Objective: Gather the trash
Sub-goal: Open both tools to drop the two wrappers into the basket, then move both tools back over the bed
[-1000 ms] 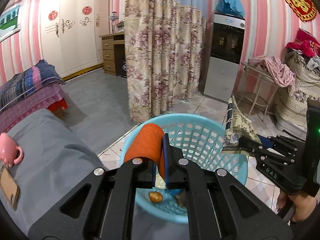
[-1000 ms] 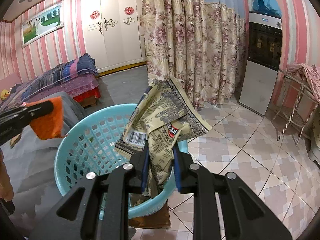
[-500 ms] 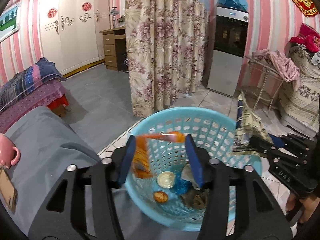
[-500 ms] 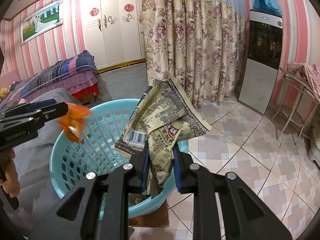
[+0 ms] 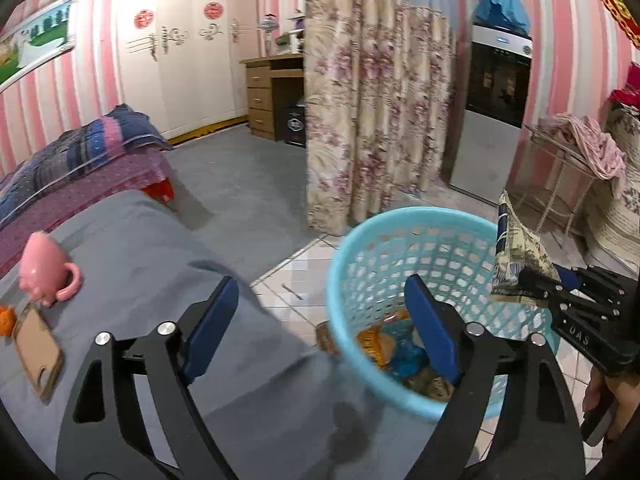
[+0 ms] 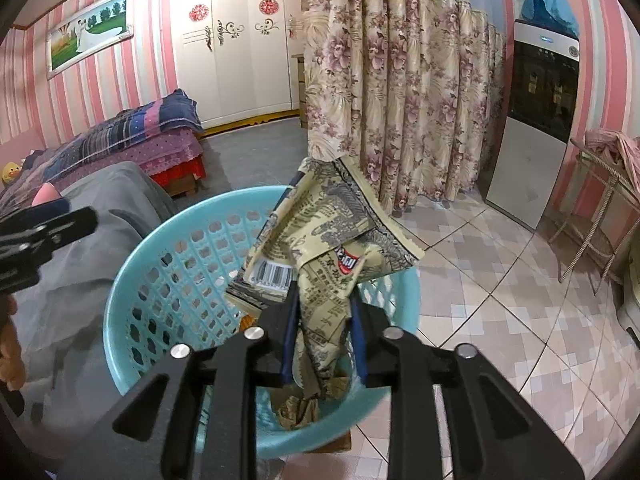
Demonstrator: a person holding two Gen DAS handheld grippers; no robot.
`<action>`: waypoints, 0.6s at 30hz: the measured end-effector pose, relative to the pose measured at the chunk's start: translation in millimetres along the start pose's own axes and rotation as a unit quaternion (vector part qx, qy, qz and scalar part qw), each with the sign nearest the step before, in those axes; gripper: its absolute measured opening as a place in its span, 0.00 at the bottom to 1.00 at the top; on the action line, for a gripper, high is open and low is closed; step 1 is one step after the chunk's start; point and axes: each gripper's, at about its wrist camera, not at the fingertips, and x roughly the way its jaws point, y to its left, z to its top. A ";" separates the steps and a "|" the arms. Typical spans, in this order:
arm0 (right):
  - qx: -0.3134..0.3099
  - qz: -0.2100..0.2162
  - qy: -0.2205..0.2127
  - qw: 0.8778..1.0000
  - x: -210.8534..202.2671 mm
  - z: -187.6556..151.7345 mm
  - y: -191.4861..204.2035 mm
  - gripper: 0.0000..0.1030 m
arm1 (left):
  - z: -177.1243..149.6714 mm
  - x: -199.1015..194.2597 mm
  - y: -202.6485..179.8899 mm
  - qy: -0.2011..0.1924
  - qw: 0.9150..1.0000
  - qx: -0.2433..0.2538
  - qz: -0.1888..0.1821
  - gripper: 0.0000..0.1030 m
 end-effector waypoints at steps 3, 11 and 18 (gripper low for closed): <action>-0.001 -0.002 0.002 1.000 6.0 2.3 8.4 0.36 | -3.8 -11.2 19.2 -0.003 1.000 -0.016 0.011 0.86; -0.008 -0.017 -0.008 1.000 7.5 0.9 31.3 0.77 | -12.4 -37.2 72.8 -0.013 0.997 -0.055 0.043 0.88; -0.018 -0.037 -0.023 0.999 -1.8 5.7 45.3 0.90 | -20.3 -64.5 117.1 -0.028 0.993 -0.084 0.075 0.90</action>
